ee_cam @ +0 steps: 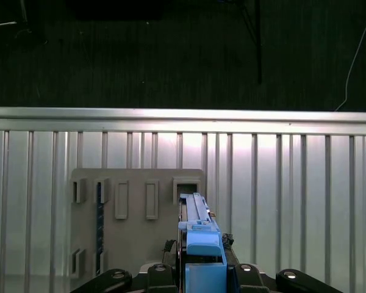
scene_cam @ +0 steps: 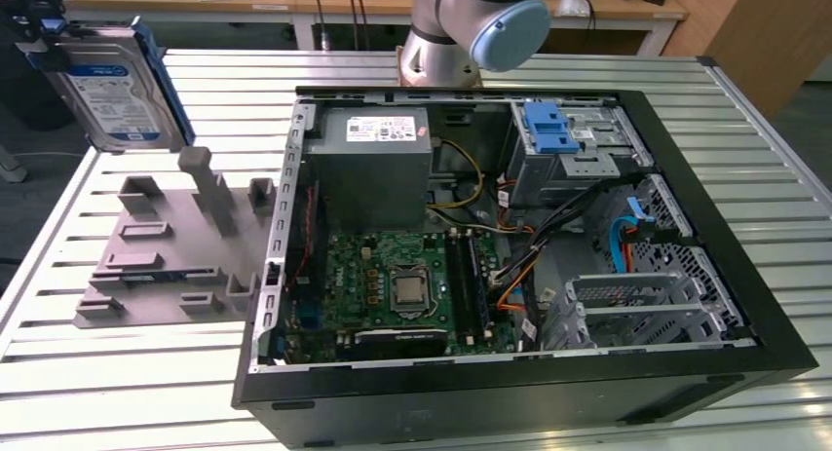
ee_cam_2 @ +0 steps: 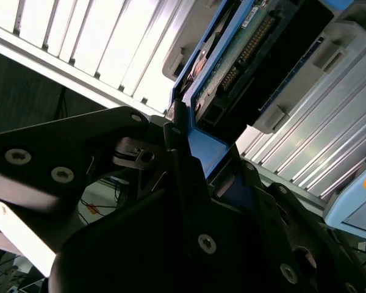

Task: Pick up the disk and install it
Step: 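Pick up the disk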

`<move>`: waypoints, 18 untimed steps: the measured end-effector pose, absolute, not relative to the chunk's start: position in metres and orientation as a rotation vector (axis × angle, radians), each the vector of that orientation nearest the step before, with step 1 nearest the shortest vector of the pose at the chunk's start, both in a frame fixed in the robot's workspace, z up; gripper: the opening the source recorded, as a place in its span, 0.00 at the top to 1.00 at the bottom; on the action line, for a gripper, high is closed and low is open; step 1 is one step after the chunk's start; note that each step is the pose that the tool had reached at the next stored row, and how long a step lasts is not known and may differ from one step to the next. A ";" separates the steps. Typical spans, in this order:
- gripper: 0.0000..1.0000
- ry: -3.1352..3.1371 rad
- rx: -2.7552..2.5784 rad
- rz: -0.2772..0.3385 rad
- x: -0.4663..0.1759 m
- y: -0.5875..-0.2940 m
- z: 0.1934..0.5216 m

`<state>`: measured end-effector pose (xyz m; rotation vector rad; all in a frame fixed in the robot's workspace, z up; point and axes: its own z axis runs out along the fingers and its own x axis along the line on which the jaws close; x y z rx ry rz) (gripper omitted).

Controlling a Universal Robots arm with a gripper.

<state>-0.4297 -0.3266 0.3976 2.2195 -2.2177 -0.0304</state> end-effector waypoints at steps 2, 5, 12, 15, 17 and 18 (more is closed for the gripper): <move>0.64 -2.218 2.219 -0.030 -0.430 -0.327 0.399; 0.64 -2.218 2.219 -0.030 -0.430 -0.327 0.400; 0.64 -2.218 2.219 -0.030 -0.430 -0.327 0.404; 0.64 -2.218 2.219 -0.030 -0.430 -0.327 0.406; 0.64 -2.218 2.220 -0.030 -0.430 -0.327 0.407; 0.64 -2.218 2.219 -0.030 -0.430 -0.327 0.407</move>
